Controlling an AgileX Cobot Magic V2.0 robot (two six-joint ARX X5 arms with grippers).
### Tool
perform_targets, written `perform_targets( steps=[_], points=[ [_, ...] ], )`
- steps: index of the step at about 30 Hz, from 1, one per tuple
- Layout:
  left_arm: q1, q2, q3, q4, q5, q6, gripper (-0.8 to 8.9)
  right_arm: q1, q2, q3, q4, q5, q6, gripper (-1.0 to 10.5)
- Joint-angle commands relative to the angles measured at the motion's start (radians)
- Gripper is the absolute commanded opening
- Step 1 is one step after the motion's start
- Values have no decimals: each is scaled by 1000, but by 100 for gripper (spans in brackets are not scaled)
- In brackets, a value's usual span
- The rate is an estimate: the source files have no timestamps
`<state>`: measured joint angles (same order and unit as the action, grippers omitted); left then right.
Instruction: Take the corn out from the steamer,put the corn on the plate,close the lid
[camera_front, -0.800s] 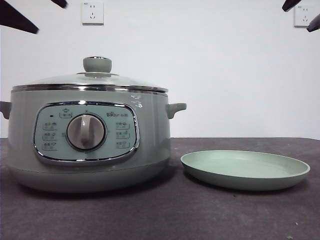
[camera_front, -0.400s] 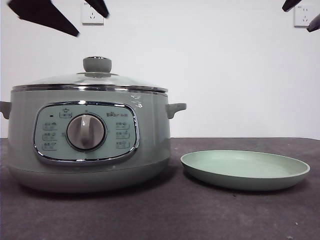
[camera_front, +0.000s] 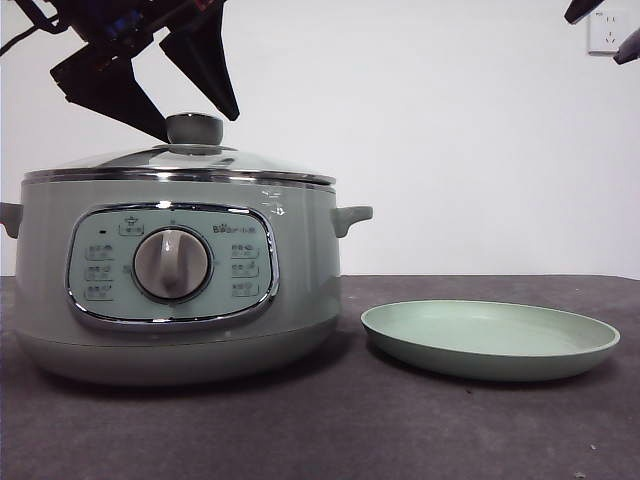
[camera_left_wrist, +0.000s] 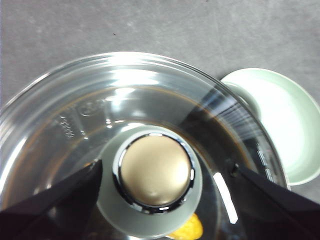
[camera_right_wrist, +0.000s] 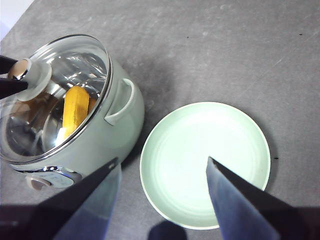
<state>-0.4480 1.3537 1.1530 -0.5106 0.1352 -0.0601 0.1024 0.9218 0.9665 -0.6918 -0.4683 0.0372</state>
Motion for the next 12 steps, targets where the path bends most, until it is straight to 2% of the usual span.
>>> perform_targets(
  steps=[1, 7, 12],
  points=[
    [-5, 3, 2, -6, -30, 38, 236, -2, 1, 2, 2, 2, -1, 285],
    [-5, 3, 2, -12, -30, 65, -12, -2, 1, 2, 2, 2, -1, 285],
    [-2, -8, 7, 39, -34, 64, -9, 5, 1, 2, 14, -4, 15, 284]
  ],
)
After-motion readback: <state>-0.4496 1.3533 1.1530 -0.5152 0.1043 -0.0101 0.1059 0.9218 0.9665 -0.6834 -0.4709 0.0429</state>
